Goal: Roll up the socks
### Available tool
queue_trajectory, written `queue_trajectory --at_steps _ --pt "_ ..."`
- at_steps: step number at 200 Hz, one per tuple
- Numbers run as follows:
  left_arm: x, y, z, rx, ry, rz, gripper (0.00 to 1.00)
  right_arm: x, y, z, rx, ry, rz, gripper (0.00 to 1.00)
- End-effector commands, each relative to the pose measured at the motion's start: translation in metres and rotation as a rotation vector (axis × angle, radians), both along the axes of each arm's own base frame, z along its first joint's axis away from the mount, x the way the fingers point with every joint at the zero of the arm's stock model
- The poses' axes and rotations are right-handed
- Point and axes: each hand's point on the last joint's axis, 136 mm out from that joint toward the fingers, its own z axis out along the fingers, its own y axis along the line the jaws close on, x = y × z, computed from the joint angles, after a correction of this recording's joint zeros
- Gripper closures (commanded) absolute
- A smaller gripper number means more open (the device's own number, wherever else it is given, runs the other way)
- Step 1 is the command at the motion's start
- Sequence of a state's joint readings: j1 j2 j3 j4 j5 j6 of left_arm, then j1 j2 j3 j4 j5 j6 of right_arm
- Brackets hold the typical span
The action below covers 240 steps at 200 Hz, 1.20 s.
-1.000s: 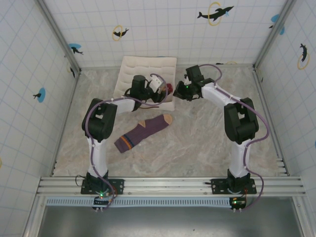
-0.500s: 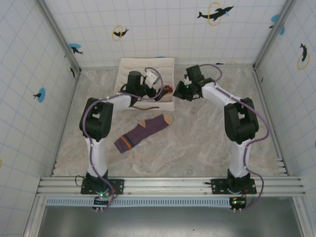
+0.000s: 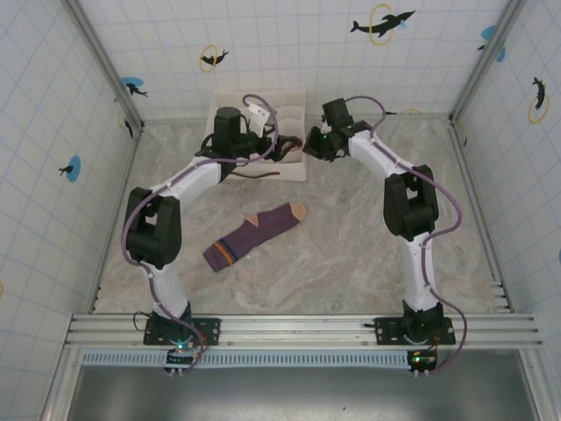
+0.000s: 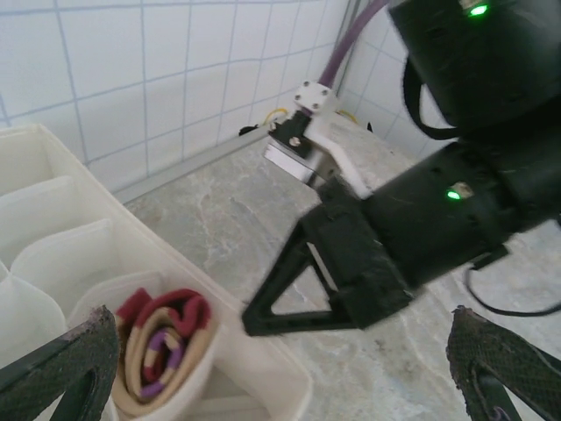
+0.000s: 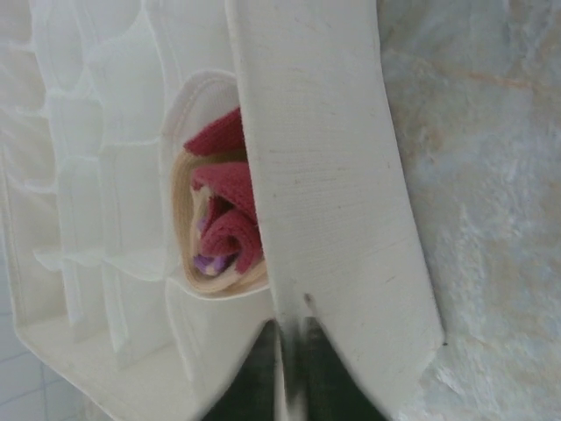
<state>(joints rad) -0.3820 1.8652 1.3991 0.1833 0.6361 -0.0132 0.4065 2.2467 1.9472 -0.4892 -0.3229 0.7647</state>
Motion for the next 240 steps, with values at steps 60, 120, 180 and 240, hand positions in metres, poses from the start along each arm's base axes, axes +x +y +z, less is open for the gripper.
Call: queue_trajectory --at_steps 60,120,180,240 --pt "-0.083 0.049 -0.023 0.039 0.255 0.129 0.02 -0.033 0.016 0.111 0.08 -0.333 0.279 0.12" --pt "-0.134 0.083 -0.077 0.11 0.43 0.235 0.02 -0.106 -0.016 0.104 -0.107 -0.44 0.271 0.01" --pt "-0.174 0.104 -0.137 0.217 0.614 0.345 0.02 -0.178 -0.042 0.052 -0.15 -0.416 0.195 0.01" --pt "-0.211 0.099 -0.181 0.259 0.727 0.335 0.03 -0.238 -0.061 0.008 -0.276 -0.414 0.178 0.01"
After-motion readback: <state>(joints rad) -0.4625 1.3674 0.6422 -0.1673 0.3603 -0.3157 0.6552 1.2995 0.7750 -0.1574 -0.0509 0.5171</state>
